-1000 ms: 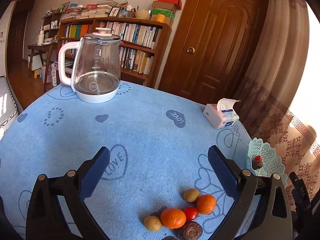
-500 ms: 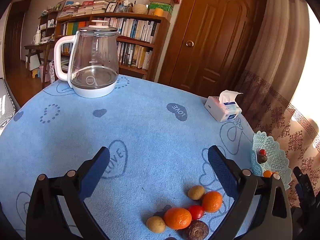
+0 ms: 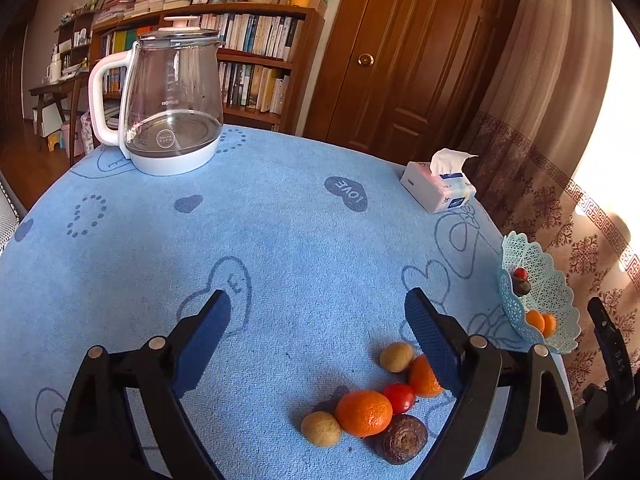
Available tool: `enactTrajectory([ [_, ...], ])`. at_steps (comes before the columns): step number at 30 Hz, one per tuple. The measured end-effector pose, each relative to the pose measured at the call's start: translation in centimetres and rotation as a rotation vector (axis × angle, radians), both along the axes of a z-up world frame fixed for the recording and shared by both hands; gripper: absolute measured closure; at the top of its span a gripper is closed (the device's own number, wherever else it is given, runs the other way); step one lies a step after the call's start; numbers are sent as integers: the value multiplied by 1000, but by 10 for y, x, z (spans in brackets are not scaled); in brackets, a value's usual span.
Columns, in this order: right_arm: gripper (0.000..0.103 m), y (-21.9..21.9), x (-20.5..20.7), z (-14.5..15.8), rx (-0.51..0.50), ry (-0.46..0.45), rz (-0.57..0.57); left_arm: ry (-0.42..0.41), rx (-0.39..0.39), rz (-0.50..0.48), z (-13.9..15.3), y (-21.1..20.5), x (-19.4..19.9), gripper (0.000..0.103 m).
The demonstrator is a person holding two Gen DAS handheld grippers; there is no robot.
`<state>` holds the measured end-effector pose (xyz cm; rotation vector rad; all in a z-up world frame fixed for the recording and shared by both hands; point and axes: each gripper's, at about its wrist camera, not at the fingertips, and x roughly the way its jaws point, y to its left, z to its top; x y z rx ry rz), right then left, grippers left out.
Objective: Organize fruits
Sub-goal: 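Move the right gripper to the pile and grasp the second dark brown fruit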
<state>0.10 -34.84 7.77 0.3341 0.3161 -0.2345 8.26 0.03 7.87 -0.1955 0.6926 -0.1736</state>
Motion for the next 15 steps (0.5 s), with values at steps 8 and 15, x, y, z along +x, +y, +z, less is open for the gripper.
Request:
enactTrajectory([
  [8, 7, 52, 16, -5, -29, 102, 314, 21, 32, -24, -16, 17, -20, 31],
  [15, 7, 123, 12, -23, -143, 224, 553, 16, 28, 0, -17, 29, -25, 31],
])
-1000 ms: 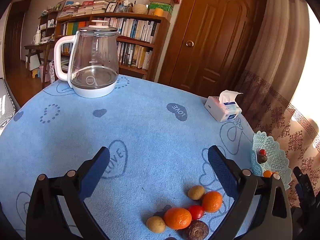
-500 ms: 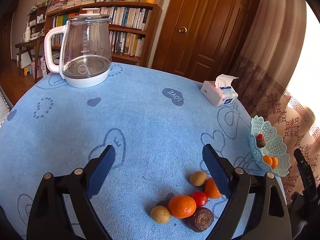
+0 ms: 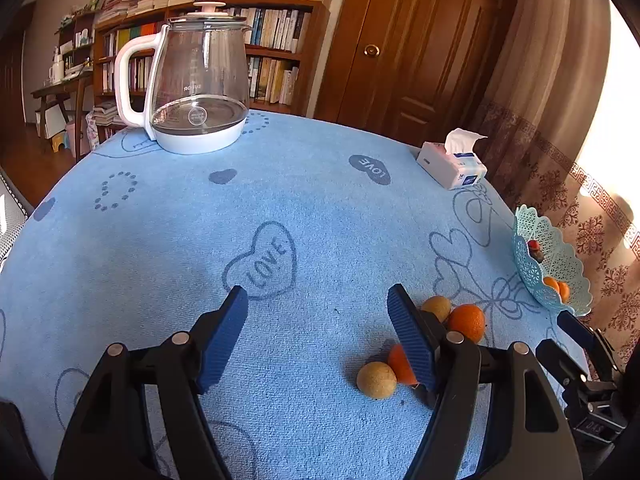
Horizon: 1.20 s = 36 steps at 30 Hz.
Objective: Organize fruits
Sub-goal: 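Move the right gripper to the pile and grasp the second dark brown fruit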
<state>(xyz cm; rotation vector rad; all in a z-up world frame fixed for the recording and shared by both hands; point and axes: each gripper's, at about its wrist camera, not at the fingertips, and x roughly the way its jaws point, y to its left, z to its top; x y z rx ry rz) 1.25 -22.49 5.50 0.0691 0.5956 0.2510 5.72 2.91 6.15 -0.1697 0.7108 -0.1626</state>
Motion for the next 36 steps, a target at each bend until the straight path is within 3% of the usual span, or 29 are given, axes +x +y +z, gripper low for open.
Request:
enactTrajectory([
  [5, 9, 24, 0, -9, 24, 76, 94, -33, 31, -6, 4, -3, -5, 31],
  [9, 24, 46, 5, -19, 15, 145, 164, -24, 25, 6, 2, 0, -4, 31],
  [12, 26, 62, 6, -23, -22, 168, 207, -10, 21, 18, -1, 3, -1, 31],
  [19, 42, 80, 19, -35, -69, 243, 240, -1, 15, 26, -3, 5, 1, 31],
  [28, 58, 82, 23, -38, -73, 255, 237, -14, 16, -2, -1, 1, -3, 31],
  [36, 60, 59, 12, -28, -21, 224, 203, -38, 24, -129, -1, -21, -11, 31],
])
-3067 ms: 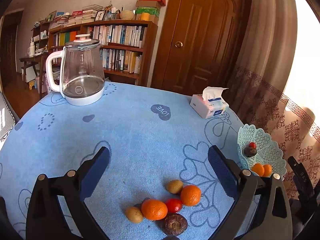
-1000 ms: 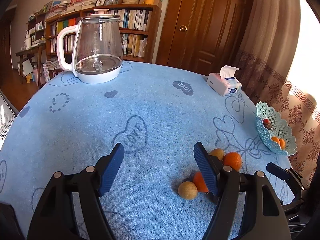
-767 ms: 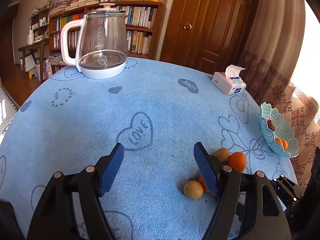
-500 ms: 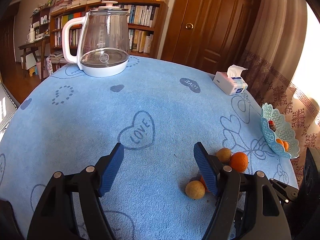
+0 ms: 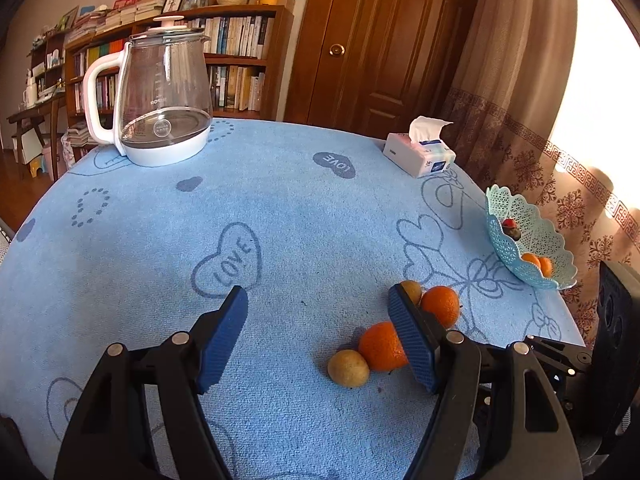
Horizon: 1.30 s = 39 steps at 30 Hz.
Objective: Organize fruits
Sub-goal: 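Move the right gripper to the pile and grasp the second dark brown fruit, then grasp the large orange with the left gripper while the right holds the brown fruit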
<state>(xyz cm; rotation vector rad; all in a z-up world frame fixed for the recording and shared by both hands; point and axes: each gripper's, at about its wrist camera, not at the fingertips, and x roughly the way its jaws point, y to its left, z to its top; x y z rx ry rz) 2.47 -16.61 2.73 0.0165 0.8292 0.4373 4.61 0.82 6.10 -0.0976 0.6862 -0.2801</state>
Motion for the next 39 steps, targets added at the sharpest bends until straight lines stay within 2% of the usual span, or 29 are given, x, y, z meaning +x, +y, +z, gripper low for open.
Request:
enactTrajectory([
  [6, 60, -24, -12, 3, 63, -4, -28, 6, 40, -142, -9, -28, -7, 31],
  [12, 60, -24, -14, 0, 77, 4, -10, 5, 96, -205, -20, -46, -10, 31],
  [13, 60, -24, -14, -1, 80, 8, -6, 7, 101, -211, -21, -47, -10, 33],
  [17, 60, -20, -15, -3, 67, 11, 13, 52, 109, -225, -31, -51, -3, 54],
  [21, 60, -18, -15, -4, 65, 14, 19, 61, 88, -224, -33, -48, 1, 64],
  [39, 58, -1, -11, -11, 0, 41, 48, 55, 110, -225, -33, -51, 0, 65],
])
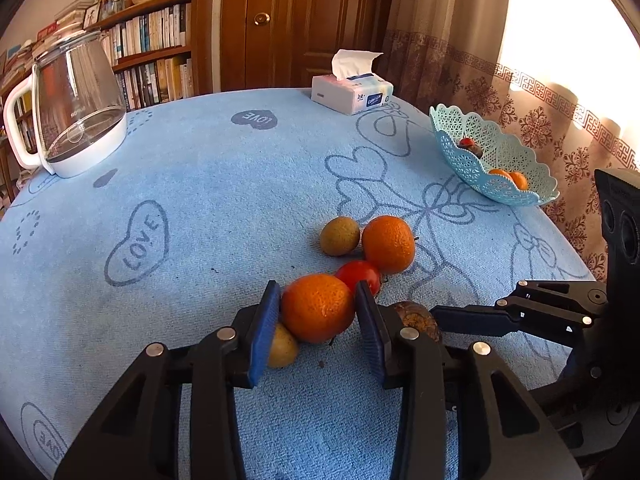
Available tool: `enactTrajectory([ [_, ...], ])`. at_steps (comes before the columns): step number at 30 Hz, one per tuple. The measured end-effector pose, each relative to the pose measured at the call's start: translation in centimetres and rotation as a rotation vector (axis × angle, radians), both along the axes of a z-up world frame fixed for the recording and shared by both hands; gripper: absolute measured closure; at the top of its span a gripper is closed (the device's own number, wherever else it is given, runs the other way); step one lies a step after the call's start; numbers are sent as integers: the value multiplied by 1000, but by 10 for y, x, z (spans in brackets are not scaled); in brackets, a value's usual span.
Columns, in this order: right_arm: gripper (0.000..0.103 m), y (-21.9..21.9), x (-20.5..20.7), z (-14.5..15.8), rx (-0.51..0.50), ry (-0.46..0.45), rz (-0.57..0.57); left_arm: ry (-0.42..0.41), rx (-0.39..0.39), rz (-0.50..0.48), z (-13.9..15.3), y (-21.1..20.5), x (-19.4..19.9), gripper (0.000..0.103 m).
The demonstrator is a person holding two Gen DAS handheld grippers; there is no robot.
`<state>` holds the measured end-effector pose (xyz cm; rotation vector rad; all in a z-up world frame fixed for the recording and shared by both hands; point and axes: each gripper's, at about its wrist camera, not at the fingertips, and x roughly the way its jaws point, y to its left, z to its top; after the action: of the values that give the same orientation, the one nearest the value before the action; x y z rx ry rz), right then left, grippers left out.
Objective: Organize fruits
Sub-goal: 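Grasp the large orange with the left gripper while the right holds the brown fruit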
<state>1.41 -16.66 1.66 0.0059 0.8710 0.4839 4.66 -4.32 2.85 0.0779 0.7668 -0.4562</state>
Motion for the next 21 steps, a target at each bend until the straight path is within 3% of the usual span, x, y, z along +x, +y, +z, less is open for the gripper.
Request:
enactTrajectory([
  [10, 64, -5, -3, 3, 35, -23, -8, -42, -158, 84, 26, 33, -3, 65],
  [18, 67, -5, -7, 8, 57, -42, -2, -53, -185, 123, 33, 41, -4, 65],
  [20, 65, -5, -4, 6, 61, -28, 0, -51, -183, 130, 32, 42, -4, 65],
  [21, 58, -4, -3, 6, 59, -20, 0, -49, -184, 132, 32, 42, -4, 65],
])
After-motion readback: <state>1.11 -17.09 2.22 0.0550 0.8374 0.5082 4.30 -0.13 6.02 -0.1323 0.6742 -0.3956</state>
